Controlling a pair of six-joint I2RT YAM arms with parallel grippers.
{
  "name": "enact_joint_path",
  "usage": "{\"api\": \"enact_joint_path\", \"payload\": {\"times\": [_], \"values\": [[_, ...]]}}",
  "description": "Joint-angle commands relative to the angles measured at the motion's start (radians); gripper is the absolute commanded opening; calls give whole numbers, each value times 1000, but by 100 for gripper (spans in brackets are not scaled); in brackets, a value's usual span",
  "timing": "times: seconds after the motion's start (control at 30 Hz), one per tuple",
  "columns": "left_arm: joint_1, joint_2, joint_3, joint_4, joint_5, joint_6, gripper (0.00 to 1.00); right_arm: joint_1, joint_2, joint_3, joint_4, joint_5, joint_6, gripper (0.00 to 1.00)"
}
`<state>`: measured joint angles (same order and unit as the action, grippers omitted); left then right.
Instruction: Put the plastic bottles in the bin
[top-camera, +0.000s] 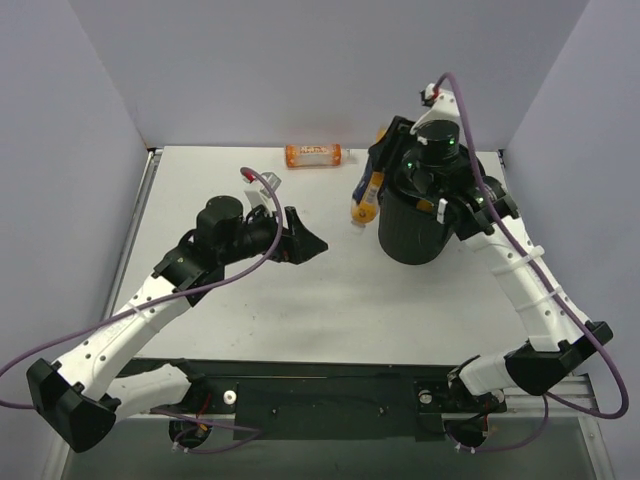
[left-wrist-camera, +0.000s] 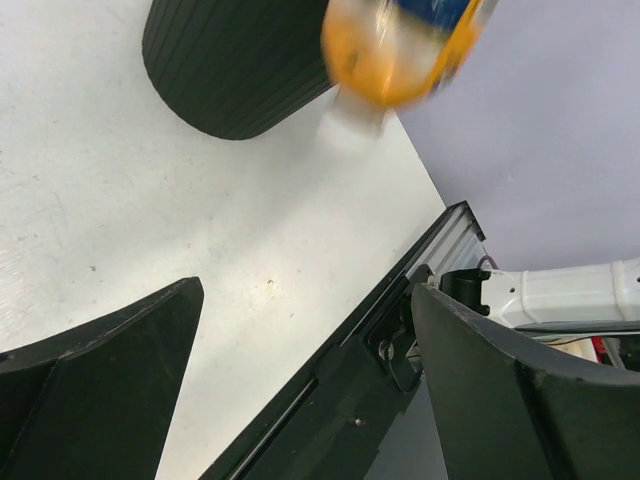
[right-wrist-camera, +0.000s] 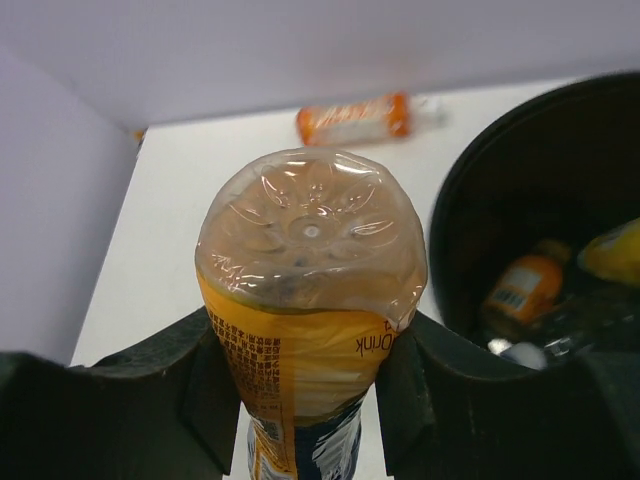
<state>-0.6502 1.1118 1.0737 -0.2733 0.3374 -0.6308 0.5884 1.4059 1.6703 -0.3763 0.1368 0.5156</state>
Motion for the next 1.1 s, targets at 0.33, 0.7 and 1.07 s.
{"api": "enact_joint_path", "payload": {"times": [0.33,0.7,1.07], "values": [[14,-162,-130,3,-101,-49,97,-249,13,121,240,497,-275,28],[21,-179,-184,-56,-253,-147,97,-282,88,83,145,406,-220,90],[247,-11,-109,-44,-218,-222,97,-280,-184,-205,177,337,-118,90]]}}
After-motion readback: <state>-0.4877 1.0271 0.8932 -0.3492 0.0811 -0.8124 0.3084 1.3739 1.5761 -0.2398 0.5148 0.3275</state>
